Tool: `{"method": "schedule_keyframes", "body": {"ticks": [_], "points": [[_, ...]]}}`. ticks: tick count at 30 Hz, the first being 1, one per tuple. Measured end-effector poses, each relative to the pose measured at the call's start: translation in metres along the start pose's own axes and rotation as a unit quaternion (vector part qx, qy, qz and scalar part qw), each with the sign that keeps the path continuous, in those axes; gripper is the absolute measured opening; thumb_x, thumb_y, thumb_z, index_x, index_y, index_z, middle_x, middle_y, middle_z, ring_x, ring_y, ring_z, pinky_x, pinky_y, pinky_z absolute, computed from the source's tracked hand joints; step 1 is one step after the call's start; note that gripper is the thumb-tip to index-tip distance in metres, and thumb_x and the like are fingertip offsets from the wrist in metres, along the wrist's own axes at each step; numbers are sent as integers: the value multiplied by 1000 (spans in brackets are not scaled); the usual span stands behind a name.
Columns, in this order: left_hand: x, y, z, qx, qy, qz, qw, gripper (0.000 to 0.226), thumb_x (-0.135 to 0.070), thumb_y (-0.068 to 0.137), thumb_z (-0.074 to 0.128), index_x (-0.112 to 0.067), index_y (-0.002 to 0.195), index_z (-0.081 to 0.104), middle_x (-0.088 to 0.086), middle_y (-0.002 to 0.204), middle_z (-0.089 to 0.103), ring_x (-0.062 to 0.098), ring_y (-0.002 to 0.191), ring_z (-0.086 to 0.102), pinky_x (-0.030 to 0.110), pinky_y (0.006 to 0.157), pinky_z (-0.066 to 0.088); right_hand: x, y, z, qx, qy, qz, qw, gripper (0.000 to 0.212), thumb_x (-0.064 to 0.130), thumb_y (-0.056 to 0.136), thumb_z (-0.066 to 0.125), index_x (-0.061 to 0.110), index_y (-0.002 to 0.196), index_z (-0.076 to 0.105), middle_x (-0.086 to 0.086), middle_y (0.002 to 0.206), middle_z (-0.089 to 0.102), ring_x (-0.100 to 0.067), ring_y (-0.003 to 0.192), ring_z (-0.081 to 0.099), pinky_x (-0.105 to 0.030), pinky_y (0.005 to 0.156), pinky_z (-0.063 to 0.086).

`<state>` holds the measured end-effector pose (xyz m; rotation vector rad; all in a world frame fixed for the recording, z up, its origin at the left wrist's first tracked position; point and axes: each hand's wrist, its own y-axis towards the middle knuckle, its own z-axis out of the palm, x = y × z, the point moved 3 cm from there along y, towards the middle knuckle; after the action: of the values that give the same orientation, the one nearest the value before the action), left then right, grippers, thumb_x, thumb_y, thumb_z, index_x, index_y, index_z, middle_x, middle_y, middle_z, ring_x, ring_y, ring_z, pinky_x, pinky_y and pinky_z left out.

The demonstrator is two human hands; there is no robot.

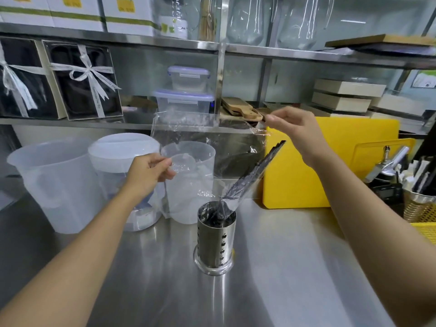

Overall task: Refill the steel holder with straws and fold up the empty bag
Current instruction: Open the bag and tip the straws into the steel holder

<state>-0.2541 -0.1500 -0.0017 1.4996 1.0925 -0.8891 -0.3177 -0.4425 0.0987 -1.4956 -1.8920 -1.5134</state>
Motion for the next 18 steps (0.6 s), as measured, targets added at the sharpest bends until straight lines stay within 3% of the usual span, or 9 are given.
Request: {"method": "schedule_keyframes", "body": {"ticks": [2,4,6,9,12,18], "points": [[0,-1,0,-8,-2,-5,1000,11,-10,89,56,-10,80,62,-10,50,68,1,47,62,13,53,52,-10,-10,-5,39,57,27,997,22,24,85,60,12,103,64,5,93,66,7,78,61,-9,68,47],[-2,-2,1,-6,-2,-7,1000,12,-12,89,56,-12,78,62,-10,50,68,1,48,62,18,56,52,-23,-18,-6,56,68,61,994,19,21,84,61,16,102,64,3,95,67,-2,83,63,-19,72,48],[-5,-4,3,2,4,-1,1000,12,-13,88,56,-12,79,63,-11,52,68,1,50,63,24,62,51,-33,-24,-6,36,71,76,994,11,18,85,61,13,93,66,-2,88,67,-12,83,61,-26,73,46],[-16,-5,3,5,14,27,1000,12,-14,87,58,-15,77,64,-9,54,69,2,52,63,29,68,51,-34,-25,-7,-19,90,67,993,11,13,86,59,9,80,67,-6,82,67,-15,78,61,-26,69,45],[-27,-1,-4,-8,11,48,999,11,-17,85,61,-17,75,66,-4,57,69,3,55,64,27,68,53,-23,-17,-9,-54,110,50,991,14,13,86,59,11,75,67,-5,77,65,-15,76,61,-23,65,47],[-30,4,-19,-50,20,53,997,15,-20,87,59,-21,73,64,-14,55,69,1,55,64,25,68,52,1,5,4,-58,145,24,987,13,11,84,62,16,73,67,4,64,68,-14,69,62,-28,66,49]]}}
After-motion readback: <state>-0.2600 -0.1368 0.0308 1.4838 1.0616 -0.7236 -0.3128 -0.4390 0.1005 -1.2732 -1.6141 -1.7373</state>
